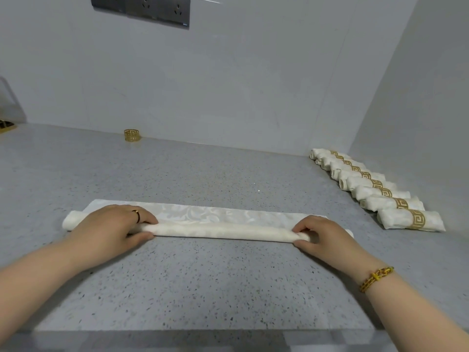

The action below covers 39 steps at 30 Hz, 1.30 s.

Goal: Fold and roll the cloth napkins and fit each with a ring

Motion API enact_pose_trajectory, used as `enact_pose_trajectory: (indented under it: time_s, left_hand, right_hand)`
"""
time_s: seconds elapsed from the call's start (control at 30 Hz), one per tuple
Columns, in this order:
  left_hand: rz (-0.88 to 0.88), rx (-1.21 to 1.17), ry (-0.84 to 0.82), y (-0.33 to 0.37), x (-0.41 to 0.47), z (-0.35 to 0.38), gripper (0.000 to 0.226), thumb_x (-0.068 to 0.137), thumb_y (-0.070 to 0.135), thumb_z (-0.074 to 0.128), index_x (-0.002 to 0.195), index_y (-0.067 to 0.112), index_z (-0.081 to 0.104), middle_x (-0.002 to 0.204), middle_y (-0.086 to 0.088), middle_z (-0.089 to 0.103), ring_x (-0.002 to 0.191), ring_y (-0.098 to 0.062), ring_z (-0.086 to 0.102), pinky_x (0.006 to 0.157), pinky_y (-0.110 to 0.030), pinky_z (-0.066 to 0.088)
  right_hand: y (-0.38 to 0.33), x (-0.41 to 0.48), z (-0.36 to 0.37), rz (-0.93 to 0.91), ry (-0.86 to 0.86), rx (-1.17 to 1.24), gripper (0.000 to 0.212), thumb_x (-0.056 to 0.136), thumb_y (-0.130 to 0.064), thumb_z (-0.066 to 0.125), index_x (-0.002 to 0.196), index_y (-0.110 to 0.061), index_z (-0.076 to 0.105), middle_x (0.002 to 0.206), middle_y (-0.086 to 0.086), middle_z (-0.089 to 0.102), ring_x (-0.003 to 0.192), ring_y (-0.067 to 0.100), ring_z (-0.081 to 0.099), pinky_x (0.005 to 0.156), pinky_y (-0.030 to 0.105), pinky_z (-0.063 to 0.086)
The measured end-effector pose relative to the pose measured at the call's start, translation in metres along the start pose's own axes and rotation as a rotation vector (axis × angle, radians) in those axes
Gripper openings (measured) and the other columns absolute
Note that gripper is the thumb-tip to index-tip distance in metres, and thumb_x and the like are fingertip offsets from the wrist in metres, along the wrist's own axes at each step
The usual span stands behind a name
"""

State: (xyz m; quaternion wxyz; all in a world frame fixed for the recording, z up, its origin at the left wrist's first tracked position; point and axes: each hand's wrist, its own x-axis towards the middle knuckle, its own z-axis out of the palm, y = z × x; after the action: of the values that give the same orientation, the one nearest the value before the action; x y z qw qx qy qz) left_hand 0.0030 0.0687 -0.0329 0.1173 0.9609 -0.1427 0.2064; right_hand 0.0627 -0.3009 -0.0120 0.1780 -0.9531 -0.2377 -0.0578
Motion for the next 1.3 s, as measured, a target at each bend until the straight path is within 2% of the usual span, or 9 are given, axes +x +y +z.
enact_pose_trajectory:
  time_s: [0.17,0.3,0.43,0.57,0.67,0.83,0.97,1.17,1.3]
  left_hand:
    - [-0.163,-0.271,-0.097,-0.001,-0.010,-0.007,0.029,0.084,0.026,0.061,0.088,0.052,0.046,0.090,0.057,0.042,0.088,0.007,0.054,0.073,-0.005,0.035]
    - [-0.211,-0.251,-0.148,0.003,-0.007,-0.010,0.020,0.089,0.030,0.053,0.081,0.047,0.046,0.090,0.018,0.063,0.092,-0.004,0.055,0.077,-0.017,0.039]
    - [-0.180,-0.021,-0.083,0.007,0.001,-0.002,0.018,0.093,0.030,0.045,0.097,0.026,0.063,0.104,0.011,0.055,0.100,-0.011,0.052,0.082,-0.021,0.034]
    - [-0.029,0.130,0.089,0.013,0.006,0.005,0.019,0.071,0.004,0.074,0.089,0.012,0.071,0.089,-0.001,0.067,0.077,-0.020,0.063,0.061,-0.025,0.038]
    - [0.121,0.109,0.093,0.022,0.007,0.003,0.009,0.071,0.018,0.061,0.070,0.016,0.069,0.071,0.007,0.067,0.062,-0.010,0.061,0.052,-0.014,0.037]
    - [0.108,0.104,-0.042,0.020,-0.003,0.005,0.039,0.073,0.052,0.046,0.086,0.024,0.070,0.081,0.015,0.068,0.071,-0.001,0.063,0.060,-0.012,0.041]
    - [-0.030,-0.019,-0.036,0.023,0.003,0.004,0.023,0.088,0.029,0.056,0.110,0.024,0.062,0.105,0.010,0.064,0.099,-0.011,0.058,0.076,-0.017,0.038]
    - [-0.164,-0.197,-0.117,0.017,0.006,0.004,0.016,0.092,0.028,0.047,0.102,0.040,0.050,0.098,0.012,0.058,0.091,-0.004,0.049,0.070,-0.006,0.031]
    - [-0.142,-0.043,-0.100,0.020,0.013,0.013,0.030,0.095,0.035,0.035,0.116,0.032,0.056,0.115,0.012,0.057,0.106,-0.010,0.047,0.082,-0.019,0.030]
  right_hand:
    - [-0.003,-0.009,-0.010,0.098,-0.083,0.184,0.017,0.084,-0.017,0.061,0.078,-0.033,0.057,0.084,-0.016,0.060,0.078,-0.001,0.054,0.067,0.010,0.040]
    - [-0.007,-0.005,-0.009,0.108,-0.083,0.197,0.016,0.086,-0.017,0.057,0.080,-0.031,0.057,0.084,-0.011,0.059,0.077,0.001,0.052,0.067,0.010,0.038]
    - [-0.009,0.005,0.001,0.116,-0.055,0.102,0.009,0.091,-0.022,0.051,0.086,-0.026,0.056,0.090,-0.006,0.055,0.088,0.011,0.047,0.070,0.017,0.034]
    - [-0.011,0.012,0.010,0.043,0.095,-0.062,0.018,0.089,-0.016,0.054,0.106,-0.011,0.058,0.098,-0.006,0.043,0.098,0.013,0.039,0.079,0.021,0.027]
    - [-0.016,0.008,0.013,-0.062,0.182,-0.074,0.011,0.085,-0.006,0.054,0.091,-0.003,0.063,0.087,-0.001,0.050,0.085,0.014,0.041,0.069,0.020,0.028]
    - [-0.011,-0.004,0.012,-0.141,0.084,-0.065,0.017,0.084,-0.021,0.061,0.097,-0.010,0.063,0.090,-0.004,0.053,0.085,0.011,0.045,0.072,0.009,0.032]
    - [-0.011,-0.003,0.010,-0.072,0.061,-0.072,0.017,0.085,-0.020,0.060,0.101,-0.014,0.062,0.090,-0.008,0.052,0.086,0.007,0.044,0.070,0.008,0.031]
    - [-0.013,-0.002,-0.004,0.098,-0.079,0.201,0.012,0.090,-0.016,0.053,0.086,-0.026,0.059,0.082,-0.015,0.057,0.076,0.000,0.051,0.067,0.006,0.037]
    - [-0.013,0.004,0.010,0.089,-0.011,-0.036,0.024,0.095,-0.021,0.043,0.107,-0.016,0.063,0.104,-0.002,0.049,0.099,0.012,0.042,0.080,0.020,0.028]
